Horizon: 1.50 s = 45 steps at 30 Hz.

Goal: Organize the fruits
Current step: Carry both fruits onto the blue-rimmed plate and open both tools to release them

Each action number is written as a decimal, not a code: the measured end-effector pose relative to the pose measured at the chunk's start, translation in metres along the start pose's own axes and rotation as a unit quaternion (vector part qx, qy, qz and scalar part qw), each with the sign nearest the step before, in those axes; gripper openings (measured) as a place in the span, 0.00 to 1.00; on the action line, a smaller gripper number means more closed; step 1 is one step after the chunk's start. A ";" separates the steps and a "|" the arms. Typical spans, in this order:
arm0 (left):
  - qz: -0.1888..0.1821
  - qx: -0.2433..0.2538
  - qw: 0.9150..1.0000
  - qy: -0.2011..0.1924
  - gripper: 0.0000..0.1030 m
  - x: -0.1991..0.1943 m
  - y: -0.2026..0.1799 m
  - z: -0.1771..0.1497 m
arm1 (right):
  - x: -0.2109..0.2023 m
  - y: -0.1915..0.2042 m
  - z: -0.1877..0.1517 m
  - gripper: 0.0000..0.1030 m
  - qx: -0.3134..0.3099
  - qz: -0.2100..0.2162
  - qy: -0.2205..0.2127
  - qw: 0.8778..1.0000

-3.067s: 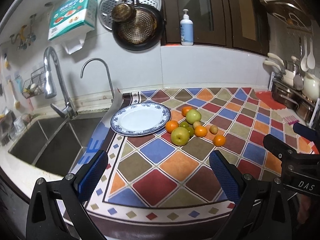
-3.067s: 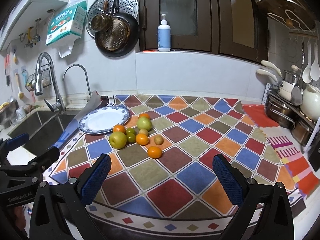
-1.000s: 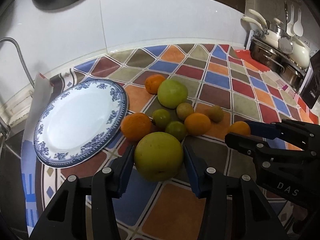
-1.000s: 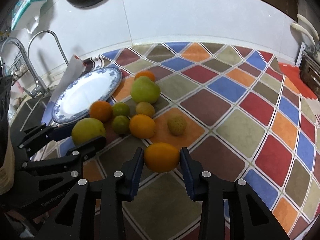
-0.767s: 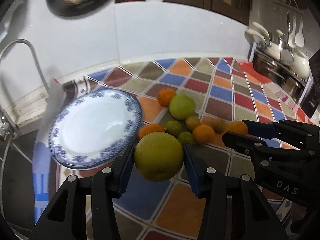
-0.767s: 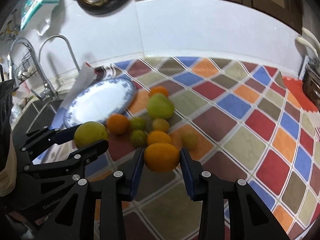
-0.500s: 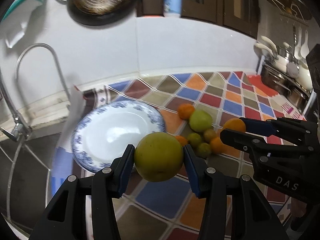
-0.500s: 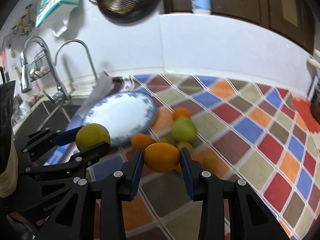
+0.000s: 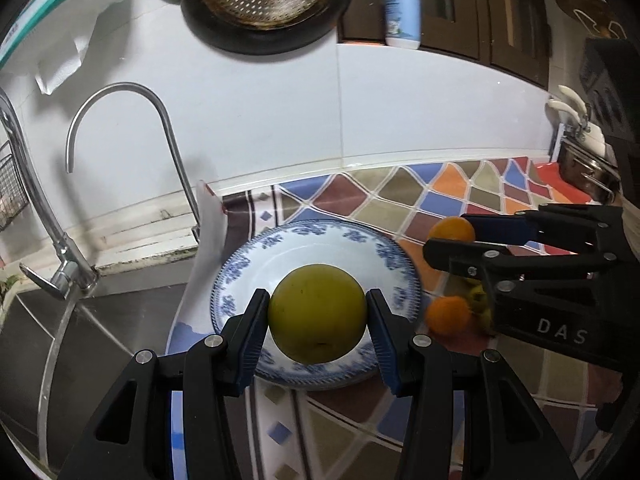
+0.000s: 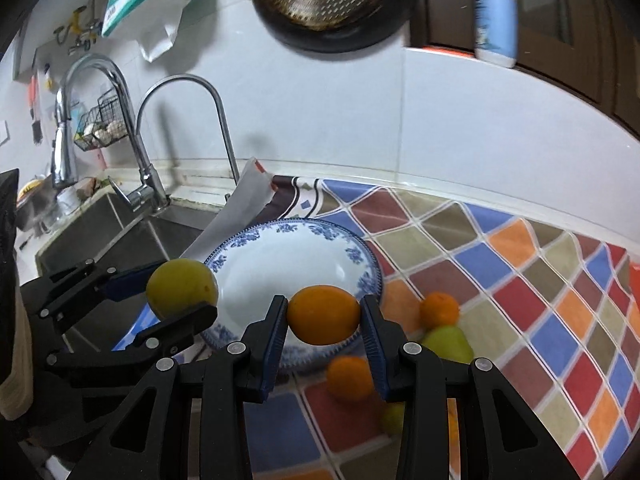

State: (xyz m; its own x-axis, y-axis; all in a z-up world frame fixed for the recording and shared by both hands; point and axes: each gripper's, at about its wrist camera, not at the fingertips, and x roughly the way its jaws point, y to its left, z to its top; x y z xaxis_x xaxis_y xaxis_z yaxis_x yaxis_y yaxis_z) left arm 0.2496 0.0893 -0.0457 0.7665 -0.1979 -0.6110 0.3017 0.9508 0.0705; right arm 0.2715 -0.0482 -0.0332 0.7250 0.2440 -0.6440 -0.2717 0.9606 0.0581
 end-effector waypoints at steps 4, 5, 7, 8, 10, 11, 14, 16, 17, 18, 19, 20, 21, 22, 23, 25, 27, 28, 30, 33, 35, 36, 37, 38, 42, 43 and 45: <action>0.006 0.005 1.000 0.004 0.47 0.021 0.014 0.007 | 0.031 0.003 0.015 0.37 -0.011 0.006 0.020 1.000; 0.006 0.005 1.000 0.006 0.47 0.027 0.017 0.008 | 0.040 0.003 0.020 0.36 -0.013 0.008 0.027 1.000; 0.008 0.005 1.000 0.012 0.47 0.041 0.024 0.011 | 0.056 0.003 0.028 0.36 -0.020 0.009 0.039 0.999; 0.008 0.005 1.000 0.014 0.47 0.046 0.025 0.011 | 0.064 0.004 0.031 0.36 -0.023 0.009 0.045 0.999; 0.007 0.006 1.000 0.021 0.47 0.058 0.030 0.013 | 0.077 0.003 0.036 0.37 -0.029 0.013 0.055 0.998; 0.005 0.005 1.000 0.026 0.47 0.064 0.032 0.014 | 0.084 0.002 0.039 0.36 -0.033 0.014 0.062 0.997; 0.002 0.003 0.999 0.038 0.47 0.081 0.037 0.015 | 0.101 0.002 0.045 0.37 -0.041 0.018 0.077 0.996; -0.001 0.002 0.999 0.045 0.47 0.091 0.039 0.016 | 0.114 0.000 0.048 0.36 -0.043 0.022 0.089 0.995; -0.002 0.003 0.999 0.049 0.47 0.096 0.039 0.017 | 0.120 -0.002 0.049 0.37 -0.042 0.024 0.095 0.994; -0.002 0.002 0.999 0.052 0.47 0.100 0.040 0.018 | 0.126 -0.003 0.049 0.36 -0.041 0.028 0.102 0.994; -0.004 0.002 0.998 0.055 0.47 0.104 0.041 0.019 | 0.130 -0.005 0.050 0.36 -0.039 0.030 0.108 0.993; -0.005 0.003 0.998 0.059 0.47 0.108 0.042 0.020 | 0.136 -0.007 0.050 0.36 -0.036 0.046 0.106 0.993; -0.007 0.003 0.998 0.063 0.47 0.112 0.042 0.020 | 0.140 -0.008 0.050 0.36 -0.034 0.049 0.112 0.992; -0.008 0.004 0.998 0.066 0.47 0.116 0.042 0.021 | 0.143 -0.009 0.050 0.37 -0.032 0.049 0.115 0.992; -0.009 0.004 0.998 0.070 0.47 0.119 0.042 0.021 | 0.146 -0.010 0.050 0.37 -0.030 0.048 0.119 0.991; -0.008 0.004 0.997 0.076 0.47 0.125 0.043 0.022 | 0.150 -0.011 0.051 0.37 -0.030 0.049 0.122 0.991; -0.006 0.003 0.997 0.080 0.47 0.129 0.042 0.022 | 0.153 -0.012 0.052 0.37 -0.030 0.050 0.125 0.990; -0.005 0.005 0.997 0.083 0.47 0.131 0.042 0.022 | 0.154 -0.012 0.052 0.37 -0.030 0.052 0.126 0.990; -0.005 0.007 0.996 0.086 0.47 0.133 0.042 0.022 | 0.156 -0.012 0.052 0.37 -0.029 0.052 0.127 0.990; 0.004 0.015 0.997 0.072 0.48 0.129 0.041 0.025 | 0.159 -0.014 0.052 0.37 -0.025 0.052 0.129 0.990; 0.009 0.013 0.998 0.068 0.49 0.124 0.043 0.029 | 0.161 -0.014 0.051 0.37 -0.023 0.049 0.132 0.990; 0.011 0.010 0.998 0.067 0.49 0.121 0.044 0.030 | 0.159 -0.015 0.051 0.37 -0.021 0.049 0.131 0.990; 0.011 0.005 0.998 0.064 0.49 0.116 0.046 0.031 | 0.158 -0.016 0.051 0.37 -0.019 0.048 0.129 0.990; 0.013 0.003 0.998 0.061 0.52 0.112 0.047 0.032 | 0.154 -0.016 0.051 0.37 -0.018 0.046 0.125 0.991; 0.018 -0.001 0.999 0.043 0.57 0.086 0.046 0.034 | 0.130 -0.014 0.050 0.37 -0.026 0.028 0.096 0.995; 0.020 -0.001 0.999 0.036 0.58 0.077 0.045 0.035 | 0.123 -0.014 0.049 0.37 -0.028 0.023 0.088 0.995; 0.020 0.000 1.000 0.023 0.61 0.061 0.043 0.036 | 0.103 -0.013 0.047 0.43 -0.028 0.013 0.065 0.997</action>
State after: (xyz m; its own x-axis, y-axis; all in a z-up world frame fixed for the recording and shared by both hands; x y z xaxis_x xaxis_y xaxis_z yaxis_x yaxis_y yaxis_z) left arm 0.3297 0.1091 -0.0514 0.7505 -0.1483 -0.6441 0.2710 0.9579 0.0952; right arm 0.3799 -0.0291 -0.0644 0.6298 0.2469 -0.7365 -0.3271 0.9443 0.0368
